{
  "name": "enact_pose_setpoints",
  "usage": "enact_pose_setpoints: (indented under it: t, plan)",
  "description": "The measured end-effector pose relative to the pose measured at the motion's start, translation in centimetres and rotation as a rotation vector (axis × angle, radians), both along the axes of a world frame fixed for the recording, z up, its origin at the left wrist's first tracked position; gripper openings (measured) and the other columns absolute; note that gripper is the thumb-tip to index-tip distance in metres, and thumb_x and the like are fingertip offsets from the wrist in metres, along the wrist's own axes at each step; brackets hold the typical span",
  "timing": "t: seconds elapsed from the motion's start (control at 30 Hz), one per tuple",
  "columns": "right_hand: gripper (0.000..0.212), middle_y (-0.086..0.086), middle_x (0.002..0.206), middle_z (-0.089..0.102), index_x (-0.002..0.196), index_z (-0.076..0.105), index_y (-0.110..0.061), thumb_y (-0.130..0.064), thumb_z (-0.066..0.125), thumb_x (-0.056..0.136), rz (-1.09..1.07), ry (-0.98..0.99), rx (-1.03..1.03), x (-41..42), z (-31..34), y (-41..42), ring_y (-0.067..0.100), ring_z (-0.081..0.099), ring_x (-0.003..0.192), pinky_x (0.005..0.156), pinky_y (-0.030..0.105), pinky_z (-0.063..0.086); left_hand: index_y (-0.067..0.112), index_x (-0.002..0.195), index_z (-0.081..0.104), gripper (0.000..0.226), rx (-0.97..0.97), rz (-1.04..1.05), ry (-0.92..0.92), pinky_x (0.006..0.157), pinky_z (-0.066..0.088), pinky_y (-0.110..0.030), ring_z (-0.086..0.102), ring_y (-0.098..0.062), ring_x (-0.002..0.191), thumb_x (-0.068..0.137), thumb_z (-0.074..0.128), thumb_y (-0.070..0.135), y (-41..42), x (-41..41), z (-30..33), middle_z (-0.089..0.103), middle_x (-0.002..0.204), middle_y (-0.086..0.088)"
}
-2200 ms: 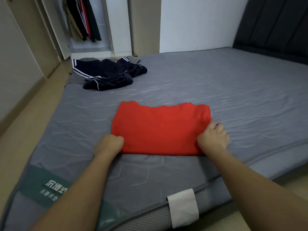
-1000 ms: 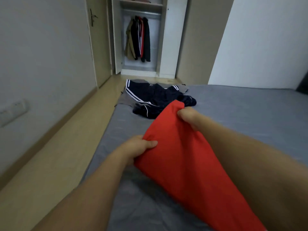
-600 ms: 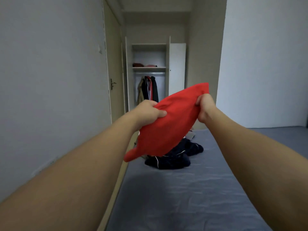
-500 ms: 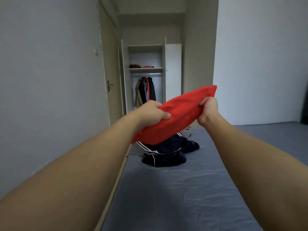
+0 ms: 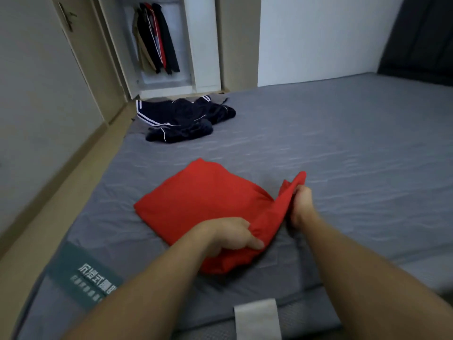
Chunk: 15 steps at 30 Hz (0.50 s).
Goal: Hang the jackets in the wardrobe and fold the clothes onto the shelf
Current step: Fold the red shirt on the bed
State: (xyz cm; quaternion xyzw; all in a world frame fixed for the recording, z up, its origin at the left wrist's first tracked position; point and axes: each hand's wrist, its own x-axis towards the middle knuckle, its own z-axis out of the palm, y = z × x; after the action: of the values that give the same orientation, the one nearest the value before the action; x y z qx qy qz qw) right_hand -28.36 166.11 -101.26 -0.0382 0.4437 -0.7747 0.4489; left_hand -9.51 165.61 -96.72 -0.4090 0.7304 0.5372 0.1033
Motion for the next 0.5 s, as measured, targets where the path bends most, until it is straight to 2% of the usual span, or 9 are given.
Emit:
enact_pose_setpoints:
  t: [0.1,0.2,0.27,0.3,0.37,0.43,0.5]
  plan:
    - [0.032,0.003,0.051,0.046,0.06,0.037,-0.016,-0.008,0.031,0.09,0.11,0.305,0.191,0.1,1.9,-3.4,0.016,0.045,0.044,0.042,0.019,0.034,0.016,0.097,0.07,0.009,0.038,0.093,0.08,0.083,0.053,-0.04,0.065,-0.024,0.076,0.089,0.069,0.017,-2.6,1.4,1.8,0.071,0.088,-0.007]
    - [0.029,0.0,0.055,0.038,0.06,0.042,-0.02,-0.011,0.043,0.088,0.181,0.642,0.283,1.0,3.9,-8.0,0.014,0.032,0.051,0.042,0.023,0.026,0.013,0.096,0.072,0.01,-0.055,0.204,0.131,0.08,0.058,-0.039,0.07,-0.022,0.073,0.088,0.07,0.017,-7.3,4.3,3.8,0.076,0.086,-0.004]
    - [0.026,0.001,0.056,0.046,0.065,0.052,-0.017,-0.013,0.049,0.09,0.232,0.808,0.276,2.5,5.1,-11.7,0.014,0.039,0.052,0.039,0.018,0.03,0.012,0.092,0.072,0.009,-0.233,0.265,0.11,0.075,0.06,-0.032,0.072,-0.019,0.074,0.089,0.069,0.02,-11.2,6.7,4.2,0.076,0.084,-0.001]
    - [0.021,0.005,0.064,0.053,0.072,0.057,-0.015,-0.013,0.05,0.091,0.277,0.877,0.262,3.4,5.5,-13.8,0.016,0.045,0.057,0.043,0.018,0.035,0.011,0.092,0.071,0.014,-0.336,0.283,0.077,0.075,0.058,-0.03,0.071,-0.021,0.078,0.09,0.069,0.024,-13.3,7.9,4.0,0.075,0.087,-0.003]
    - [0.014,0.014,0.089,0.064,0.094,0.064,-0.008,-0.014,0.051,0.094,0.381,1.067,0.275,5.0,5.4,-18.2,0.022,0.057,0.077,0.067,0.028,0.047,0.009,0.087,0.07,0.024,-0.513,0.317,0.015,0.072,0.05,-0.028,0.067,-0.025,0.081,0.09,0.067,0.033,-17.3,9.9,2.7,0.072,0.09,-0.009]
    - [0.025,0.016,0.113,0.064,0.115,0.061,-0.007,-0.02,0.05,0.097,0.417,1.309,0.364,6.1,4.6,-22.0,0.029,0.06,0.101,0.088,0.037,0.046,0.008,0.084,0.068,0.037,-0.621,0.384,0.002,0.069,0.047,-0.03,0.066,-0.028,0.082,0.091,0.062,0.045,-20.6,11.1,0.3,0.07,0.09,-0.013]
    - [0.032,0.017,0.126,0.06,0.125,0.056,-0.008,-0.026,0.048,0.099,0.422,1.505,0.503,6.5,2.2,-24.6,0.034,0.055,0.116,0.095,0.038,0.042,0.006,0.096,0.069,0.055,-0.682,0.425,-0.073,0.08,0.051,-0.035,0.066,-0.032,0.093,0.092,0.052,0.058,-22.9,11.9,-3.1,0.07,0.1,-0.018]
